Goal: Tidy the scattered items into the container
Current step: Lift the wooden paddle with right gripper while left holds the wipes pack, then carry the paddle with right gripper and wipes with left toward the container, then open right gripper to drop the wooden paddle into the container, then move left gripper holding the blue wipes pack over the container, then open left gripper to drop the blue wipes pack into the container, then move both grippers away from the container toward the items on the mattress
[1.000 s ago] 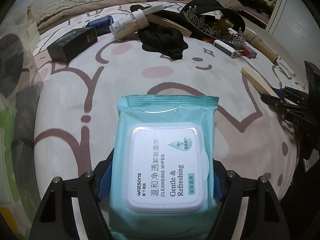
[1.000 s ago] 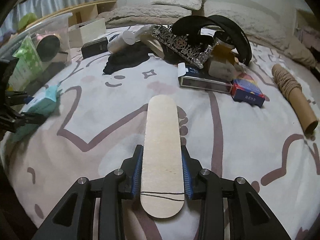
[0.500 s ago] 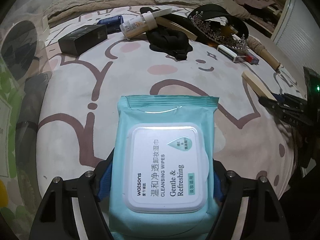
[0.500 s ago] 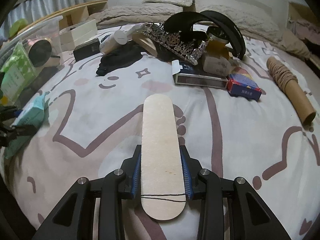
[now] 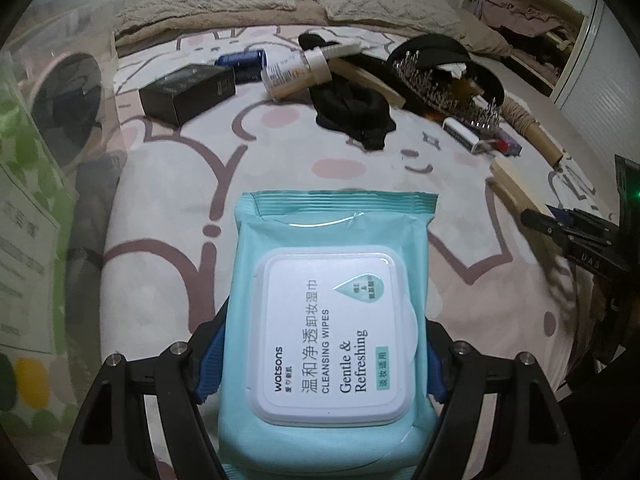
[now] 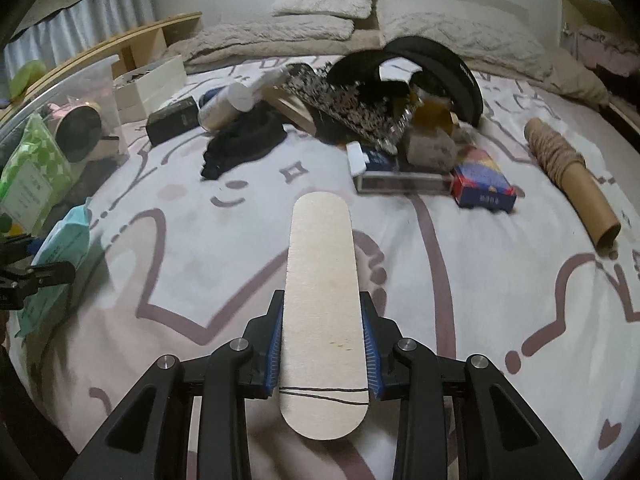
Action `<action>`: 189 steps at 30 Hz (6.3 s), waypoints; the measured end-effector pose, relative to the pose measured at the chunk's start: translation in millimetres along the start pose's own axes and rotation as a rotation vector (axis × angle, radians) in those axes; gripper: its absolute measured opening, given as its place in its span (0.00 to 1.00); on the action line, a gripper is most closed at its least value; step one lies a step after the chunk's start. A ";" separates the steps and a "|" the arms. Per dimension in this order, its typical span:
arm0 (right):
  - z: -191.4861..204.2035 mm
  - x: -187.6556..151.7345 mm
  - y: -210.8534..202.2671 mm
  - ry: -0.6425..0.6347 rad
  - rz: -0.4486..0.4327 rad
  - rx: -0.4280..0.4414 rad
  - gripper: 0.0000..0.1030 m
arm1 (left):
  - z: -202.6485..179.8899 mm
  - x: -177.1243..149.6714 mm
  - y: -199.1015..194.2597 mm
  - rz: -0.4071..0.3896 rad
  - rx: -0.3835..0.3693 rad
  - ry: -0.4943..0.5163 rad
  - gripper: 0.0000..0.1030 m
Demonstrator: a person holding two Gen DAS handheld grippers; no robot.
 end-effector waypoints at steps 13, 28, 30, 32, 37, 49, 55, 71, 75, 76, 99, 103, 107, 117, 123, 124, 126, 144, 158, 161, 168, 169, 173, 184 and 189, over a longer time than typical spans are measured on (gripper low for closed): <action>23.9 52.8 -32.5 -0.053 -0.081 0.054 0.34 | -8.8 38.3 -39.9 -0.119 -0.053 -0.011 0.74; 99.2 161.5 -86.0 -0.206 -0.244 0.197 0.34 | -0.1 111.0 -121.1 -0.304 -0.081 -0.014 0.74; 110.3 174.1 -90.7 -0.213 -0.261 0.218 0.34 | 4.2 118.5 -133.1 -0.328 -0.078 -0.014 0.74; 122.2 186.1 -95.3 -0.222 -0.278 0.241 0.34 | 9.0 125.2 -145.1 -0.350 -0.071 -0.014 0.74; 153.7 212.5 -107.3 -0.234 -0.319 0.307 0.34 | 28.9 140.4 -172.0 -0.396 -0.037 -0.017 0.74; 237.7 263.7 -114.5 -0.265 -0.330 0.434 0.34 | 105.8 165.9 -230.3 -0.474 0.056 -0.101 0.74; 270.9 273.4 -103.3 -0.273 -0.308 0.462 0.34 | 141.8 163.5 -251.3 -0.500 0.112 -0.139 0.74; 339.8 278.4 -17.1 -0.406 -0.124 0.544 0.34 | 218.4 125.0 -257.0 -0.451 0.185 -0.249 0.74; 358.2 277.4 16.3 -0.496 -0.050 0.542 0.34 | 227.7 115.1 -249.1 -0.422 0.178 -0.258 0.74; 363.1 276.9 25.2 -0.517 -0.031 0.541 0.33 | 229.7 113.1 -245.8 -0.412 0.175 -0.262 0.74; 380.7 298.4 136.7 -0.598 0.118 0.619 0.94 | 249.9 110.1 -181.8 -0.258 0.068 -0.331 0.74; 362.9 298.6 121.5 -0.555 0.087 0.628 0.94 | 244.8 112.1 -178.2 -0.247 0.067 -0.331 0.74; 352.8 300.3 112.7 -0.517 0.061 0.635 0.94 | 242.6 113.3 -175.0 -0.227 0.051 -0.347 0.74; 329.3 293.4 79.3 -0.397 -0.010 0.686 0.94 | 243.9 119.8 -155.6 -0.149 0.072 -0.365 0.74; 311.6 289.5 68.6 -0.322 -0.023 0.714 0.95 | 240.3 124.8 -127.9 -0.014 0.055 -0.339 0.74; 309.4 288.9 66.5 -0.319 -0.026 0.713 0.95 | 239.8 125.4 -122.0 0.019 0.056 -0.331 0.74; 306.8 288.2 61.8 -0.313 -0.034 0.713 0.95 | 241.4 126.5 -114.3 0.056 0.048 -0.338 0.74; 294.7 282.3 40.3 -0.286 -0.053 0.757 0.95 | 238.1 119.6 -62.2 0.336 -0.122 -0.373 0.76; 279.9 278.5 19.7 -0.283 -0.070 0.748 0.95 | 229.6 131.9 -108.5 0.185 0.027 -0.265 0.96; 279.5 276.7 15.5 -0.284 -0.072 0.753 0.95 | 225.7 130.8 -118.6 0.163 0.043 -0.256 0.96; 280.9 267.4 10.7 -0.305 -0.079 0.707 1.00 | 212.5 123.2 -138.5 0.120 0.088 -0.237 0.96; 281.4 265.7 9.7 -0.310 -0.075 0.703 1.00 | 210.0 122.8 -140.3 0.112 0.095 -0.231 0.96; 280.3 261.3 3.4 -0.327 -0.079 0.693 1.00 | 203.1 121.1 -150.3 0.086 0.105 -0.210 0.96; 258.4 243.5 -27.2 -0.302 -0.124 0.676 1.00 | 166.5 124.1 -171.9 -0.016 0.135 -0.131 1.00; 237.0 232.1 -42.2 -0.231 -0.144 0.652 1.00 | 150.4 127.4 -183.6 -0.070 0.126 -0.123 1.00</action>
Point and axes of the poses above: each gripper's, at about its wrist camera, not at the fingertips, and y roughly the way its jaws point, z to its left, x to its top, the point moved 1 cm from there along y, roughly the way its jaws point, and after that the axes turned 10 degrees about -z, right-handed, at the moved point
